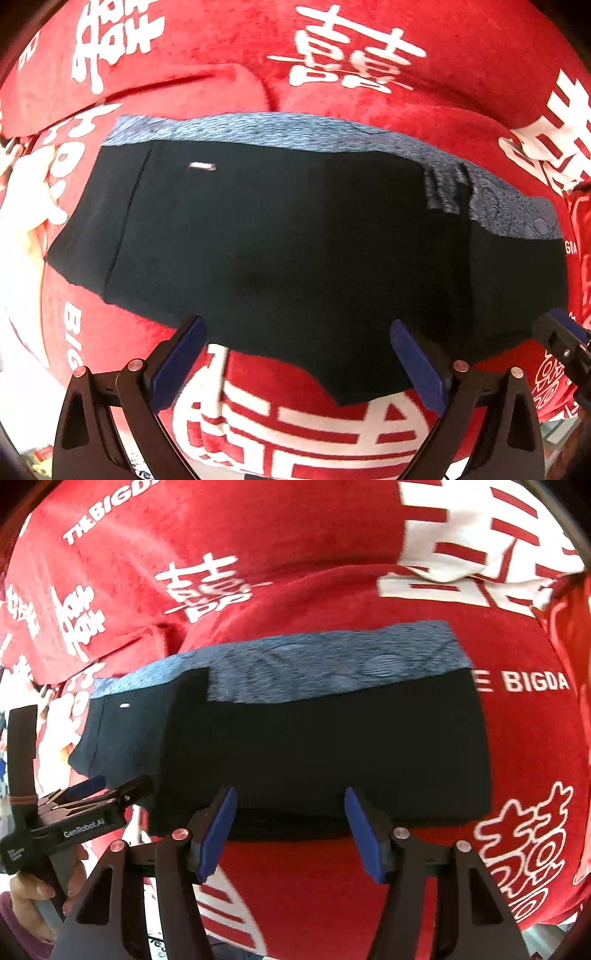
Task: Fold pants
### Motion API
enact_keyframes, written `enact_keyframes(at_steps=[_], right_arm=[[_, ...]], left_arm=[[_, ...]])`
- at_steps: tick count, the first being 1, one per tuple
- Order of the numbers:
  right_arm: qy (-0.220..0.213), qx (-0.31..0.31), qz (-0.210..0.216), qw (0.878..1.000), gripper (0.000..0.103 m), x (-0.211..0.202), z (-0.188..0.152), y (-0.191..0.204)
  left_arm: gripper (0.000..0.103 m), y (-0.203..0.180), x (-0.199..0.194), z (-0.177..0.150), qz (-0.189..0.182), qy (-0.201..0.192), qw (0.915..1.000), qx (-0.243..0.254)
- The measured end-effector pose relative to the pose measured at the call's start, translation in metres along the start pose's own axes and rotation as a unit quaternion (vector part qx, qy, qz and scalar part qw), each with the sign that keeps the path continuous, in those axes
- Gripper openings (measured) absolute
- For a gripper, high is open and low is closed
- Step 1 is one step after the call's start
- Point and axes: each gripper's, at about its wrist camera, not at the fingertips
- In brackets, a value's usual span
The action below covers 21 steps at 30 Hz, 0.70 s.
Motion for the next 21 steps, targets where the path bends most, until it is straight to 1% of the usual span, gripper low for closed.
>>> enact_keyframes(at_steps=[10, 14, 18, 21], right_arm=[[0.049, -0.040, 0.010, 0.998, 0.065, 0.019, -0.020, 0.054], [0.062, -0.055, 0.012, 0.996, 0.069, 0.025, -0.026, 0.075], [0.071, -0.064, 0.012, 0.995, 0.069, 0.031, -0.030, 0.095], [0.078, -0.073, 0.014, 0.994, 0.070, 0.037, -0.034, 0.112]], left_arm=[[0.101, 0.045, -0.003, -0.016, -0.004, 0.007, 0.9994, -0.034], [0.101, 0.064, -0.004, -0.025, -0.007, 0.011, 0.9989, -0.045], [0.101, 0.085, -0.004, -0.036, -0.008, 0.013, 0.9982, -0.057], [0.101, 0.100, 0.002, -0.044, -0.008, 0.025, 0.9976, -0.063]])
Point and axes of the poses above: each gripper's, at about its wrist camera, not at the fingertips, and x roughly the way its jaws point, y to its left, z to its top, and after that the axes turned 8 degrees about x, right-handed
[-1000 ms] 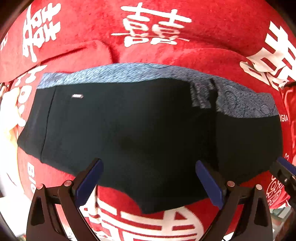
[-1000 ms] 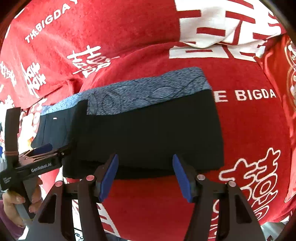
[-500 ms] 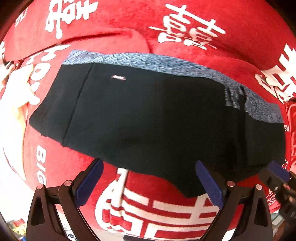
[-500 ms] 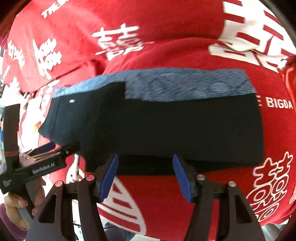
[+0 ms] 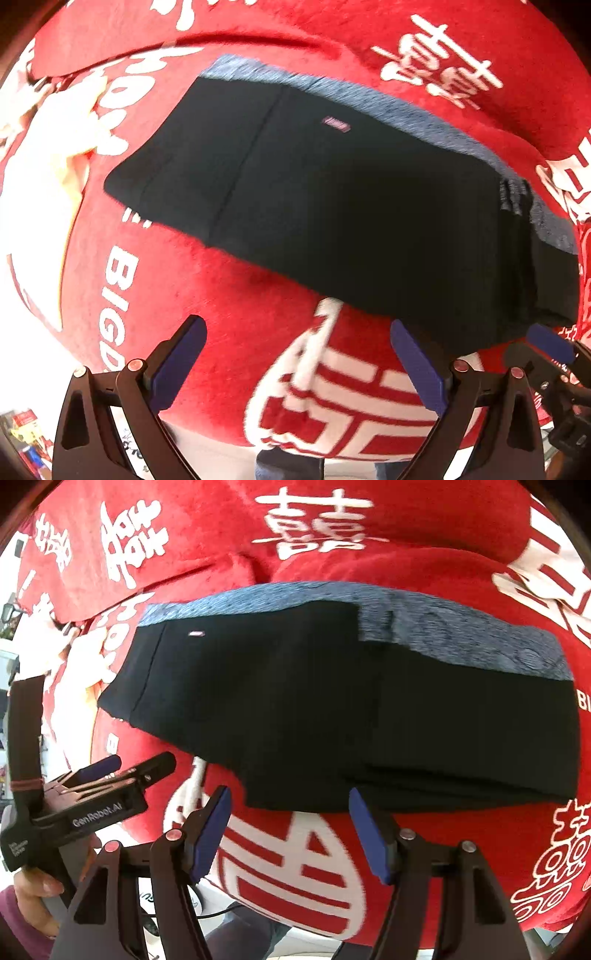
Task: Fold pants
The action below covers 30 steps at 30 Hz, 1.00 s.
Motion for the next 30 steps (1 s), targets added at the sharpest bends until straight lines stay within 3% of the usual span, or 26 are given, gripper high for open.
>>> enact_keyframes(at_steps=[12, 17, 23, 28, 30], right_arm=[[0.039, -0.039, 0.009, 0.998, 0.070, 0.033, -0.008, 0.065], [0.048, -0.051, 0.011, 0.997, 0.070, 0.041, -0.006, 0.078], [0.052, -0.057, 0.010, 0.997, 0.070, 0.048, -0.004, 0.087], [0.054, -0.052, 0.020, 0.997, 0.070, 0.051, -0.003, 0.087], [0.053, -0.047, 0.025, 0.997, 0.070, 0.053, -0.002, 0.086]], left_arm=[[0.101, 0.077, 0.010, -0.001, -0.018, -0.009, 0.9975, -0.067], [0.101, 0.099, 0.008, 0.006, -0.058, -0.042, 0.9930, -0.094], [0.101, 0.120, 0.015, 0.015, -0.159, -0.096, 0.9740, -0.130], [0.101, 0.134, 0.032, 0.018, -0.252, -0.114, 0.9464, -0.167], [0.101, 0.136, 0.037, 0.019, -0.272, -0.120, 0.9390, -0.173]])
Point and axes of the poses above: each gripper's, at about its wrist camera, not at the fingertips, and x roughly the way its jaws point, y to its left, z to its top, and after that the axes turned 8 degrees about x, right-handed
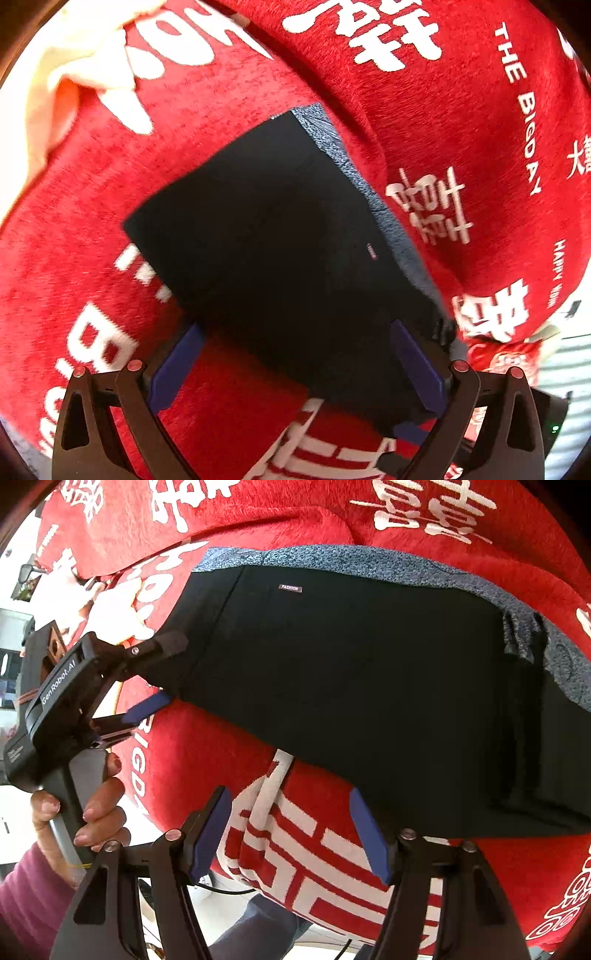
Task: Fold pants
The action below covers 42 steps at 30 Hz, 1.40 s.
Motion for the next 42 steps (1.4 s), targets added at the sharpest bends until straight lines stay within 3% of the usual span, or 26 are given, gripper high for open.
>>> enact_keyframes(at_steps=[9, 12, 14, 16, 18, 19, 21, 23, 26, 28, 31, 34, 37, 40, 42], right_arm=[[-0.007, 0.014, 0.009, 1.000, 0.070, 0.001, -0.001, -0.006], [-0.015, 0.015, 0.013, 1.000, 0.070, -0.005, 0.000, -0.009], [-0.017, 0.015, 0.012, 1.000, 0.070, -0.007, 0.001, -0.011], [-0.016, 0.018, 0.011, 1.000, 0.070, -0.007, 0.003, -0.015], [-0.018, 0.020, 0.011, 1.000, 0.070, -0.008, 0.004, -0.017], [-0.019, 0.020, 0.011, 1.000, 0.070, -0.009, 0.004, -0.017], [-0.021, 0.020, 0.010, 1.000, 0.070, -0.010, 0.006, -0.020], [-0.023, 0.025, 0.009, 0.999, 0.070, -0.011, 0.007, -0.024], [-0.030, 0.032, 0.008, 0.999, 0.070, -0.017, 0.011, -0.031], [-0.034, 0.036, 0.007, 0.999, 0.070, -0.021, 0.012, -0.036], [-0.042, 0.043, 0.004, 0.998, 0.070, -0.028, 0.019, -0.046], [-0.053, 0.041, 0.004, 0.998, 0.070, -0.039, 0.033, -0.051], [-0.060, 0.035, 0.032, 0.997, 0.070, -0.052, 0.058, -0.049], [-0.051, 0.005, 0.064, 0.997, 0.072, -0.062, 0.095, -0.029], [-0.032, -0.022, 0.084, 0.996, 0.079, -0.064, 0.120, -0.007]], left_arm=[[0.101, -0.005, -0.003, 0.006, -0.026, -0.029, 0.9990, -0.022], [0.101, -0.024, -0.005, 0.011, -0.043, -0.051, 0.9977, 0.013], [0.101, -0.025, 0.007, 0.015, -0.022, -0.035, 0.9989, 0.021], [0.101, -0.012, 0.024, 0.019, -0.006, -0.011, 0.9999, -0.010], [0.101, -0.012, 0.023, 0.022, 0.002, -0.020, 0.9996, -0.019], [0.098, -0.017, 0.024, 0.023, 0.019, -0.016, 0.9996, -0.013], [0.082, -0.029, 0.029, 0.024, 0.085, -0.004, 0.9963, 0.011], [0.045, -0.037, 0.031, 0.025, 0.150, 0.002, 0.9879, 0.039], [0.040, -0.045, 0.031, 0.025, 0.169, 0.000, 0.9833, 0.066], [0.039, -0.060, 0.032, 0.020, 0.200, -0.013, 0.9724, 0.120], [0.039, -0.086, 0.035, 0.006, 0.252, -0.034, 0.9444, 0.209], [0.039, -0.096, 0.039, 0.002, 0.276, -0.038, 0.9277, 0.248], [0.039, -0.104, 0.042, -0.003, 0.297, -0.038, 0.9105, 0.285], [0.039, -0.120, 0.047, -0.015, 0.325, -0.050, 0.8763, 0.352], [0.039, -0.127, 0.050, -0.025, 0.342, -0.054, 0.8525, 0.391]])
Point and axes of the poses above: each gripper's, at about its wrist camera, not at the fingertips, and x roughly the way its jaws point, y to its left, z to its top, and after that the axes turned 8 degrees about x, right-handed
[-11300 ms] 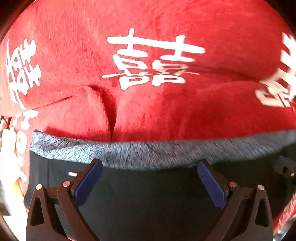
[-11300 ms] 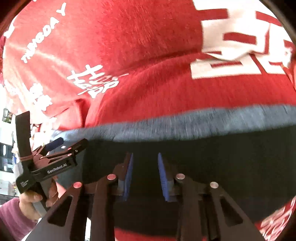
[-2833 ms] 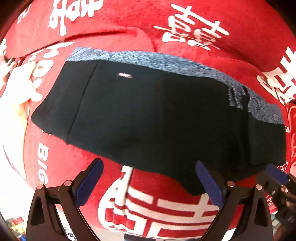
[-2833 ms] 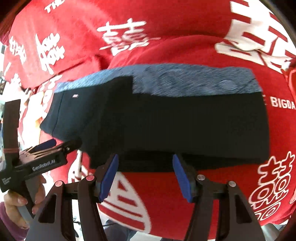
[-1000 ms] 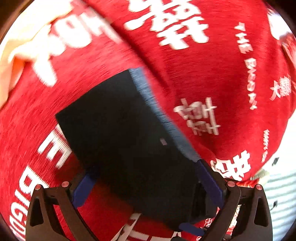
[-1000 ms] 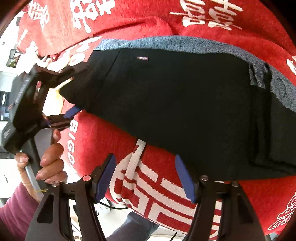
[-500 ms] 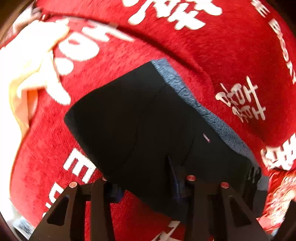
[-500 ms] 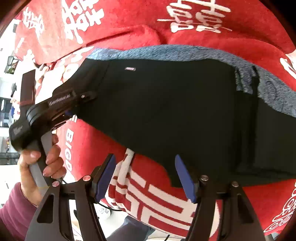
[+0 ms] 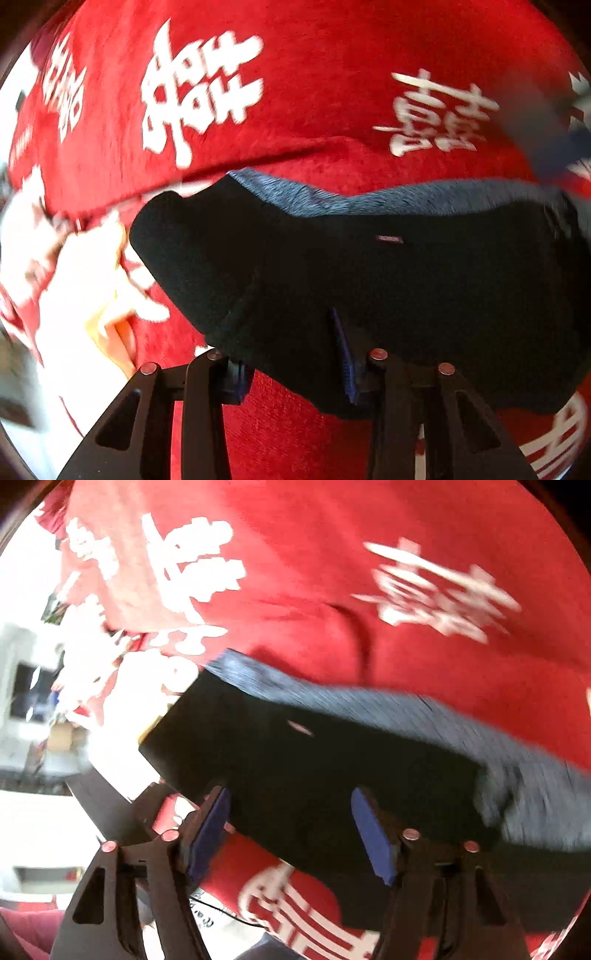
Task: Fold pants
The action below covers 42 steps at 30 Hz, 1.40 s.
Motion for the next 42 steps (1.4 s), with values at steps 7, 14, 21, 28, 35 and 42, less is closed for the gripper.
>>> enact_keyframes(at_steps=[7, 14, 21, 28, 35, 42], right_arm=[[0.101, -0.097, 0.019, 0.990, 0.081, 0.038, 0.051, 0.089], [0.220, -0.186, -0.061, 0.956, 0.081, 0.119, 0.041, 0.142], [0.235, -0.149, -0.084, 0.957, 0.019, 0.139, 0.047, 0.120], [0.174, -0.102, -0.010, 0.979, 0.017, 0.088, 0.041, 0.083], [0.098, -0.033, 0.104, 0.989, 0.017, 0.015, 0.018, 0.033], [0.015, 0.008, 0.162, 0.987, 0.017, -0.072, -0.007, -0.030]], left_arm=[[0.039, -0.016, 0.001, -0.001, 0.037, -0.011, 0.9969, 0.069], [0.039, -0.018, -0.001, -0.002, 0.046, -0.010, 0.9953, 0.085], [0.039, -0.019, -0.005, -0.002, 0.031, -0.012, 0.9959, 0.084], [0.039, -0.021, -0.035, 0.015, -0.013, -0.038, 0.9972, 0.063], [0.039, -0.034, -0.087, 0.037, -0.052, -0.083, 0.9937, 0.056], [0.039, -0.072, -0.135, 0.077, -0.109, -0.103, 0.9874, 0.049]])
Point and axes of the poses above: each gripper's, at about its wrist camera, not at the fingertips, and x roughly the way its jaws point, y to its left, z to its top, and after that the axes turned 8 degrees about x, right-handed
